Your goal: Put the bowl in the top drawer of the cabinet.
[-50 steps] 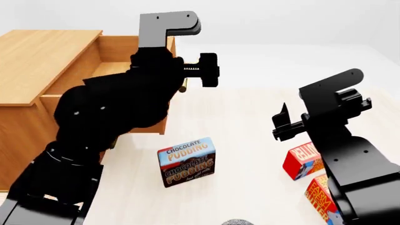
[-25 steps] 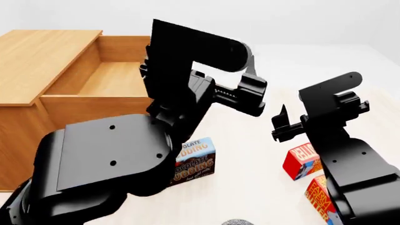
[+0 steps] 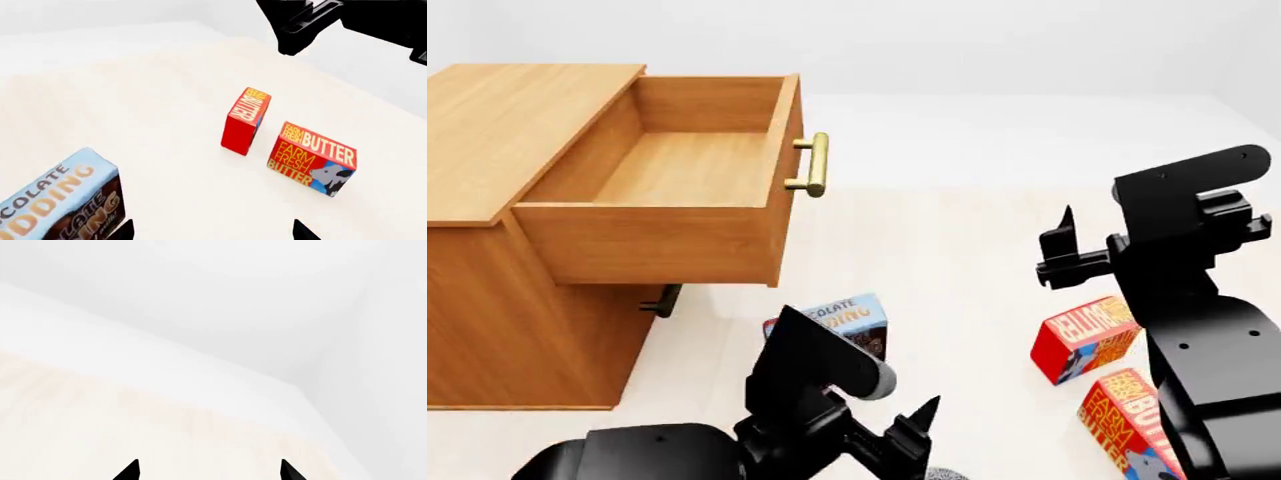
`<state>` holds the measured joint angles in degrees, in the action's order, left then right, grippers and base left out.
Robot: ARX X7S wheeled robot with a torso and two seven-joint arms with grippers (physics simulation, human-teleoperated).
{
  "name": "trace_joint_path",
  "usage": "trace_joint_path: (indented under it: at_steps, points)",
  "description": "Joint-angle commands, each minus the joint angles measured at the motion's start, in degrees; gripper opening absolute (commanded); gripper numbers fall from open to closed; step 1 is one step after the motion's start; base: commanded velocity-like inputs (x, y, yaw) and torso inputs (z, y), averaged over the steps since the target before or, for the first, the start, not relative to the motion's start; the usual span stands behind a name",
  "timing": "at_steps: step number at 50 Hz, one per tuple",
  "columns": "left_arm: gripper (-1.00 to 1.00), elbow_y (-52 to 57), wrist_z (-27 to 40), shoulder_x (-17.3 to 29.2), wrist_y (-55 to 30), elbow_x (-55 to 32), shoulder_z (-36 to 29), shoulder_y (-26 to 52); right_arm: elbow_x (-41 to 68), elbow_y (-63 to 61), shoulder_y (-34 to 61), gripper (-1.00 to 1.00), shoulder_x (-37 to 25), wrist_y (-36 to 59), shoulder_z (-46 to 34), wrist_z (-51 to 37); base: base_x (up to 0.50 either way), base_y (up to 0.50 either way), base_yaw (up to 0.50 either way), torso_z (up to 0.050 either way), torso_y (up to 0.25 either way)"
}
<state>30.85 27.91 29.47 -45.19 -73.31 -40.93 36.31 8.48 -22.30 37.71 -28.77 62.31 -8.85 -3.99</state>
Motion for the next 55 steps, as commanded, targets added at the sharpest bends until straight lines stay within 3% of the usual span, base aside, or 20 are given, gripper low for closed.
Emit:
trace_joint_path:
  at_steps: [1,26,55]
  points:
    - [1.0,-1.0,-6.3,4.0,2.6,-0.9,-1.5,-8.9,0.0,-1.0,0.0,1.0,-0.3,0.9,0.6,-0.6,0.0,0.0,0.0,0.0,0.0]
    - [1.0,-12.3,-10.3,-0.5,2.2,0.7,-5.8,-11.7,-0.3,0.2,-0.3,1.0,0.1,-1.0,-1.5,-0.7,0.0,0.0,0.0,0.0,0.0]
    - [1.0,-28.3,-9.7,-10.1,-1.1,1.2,-8.1,-4.9,-0.1,2.4,-1.6,1.0,0.8,-4.8,-3.0,-0.3,0.0,0.0,0.0,0.0,0.0]
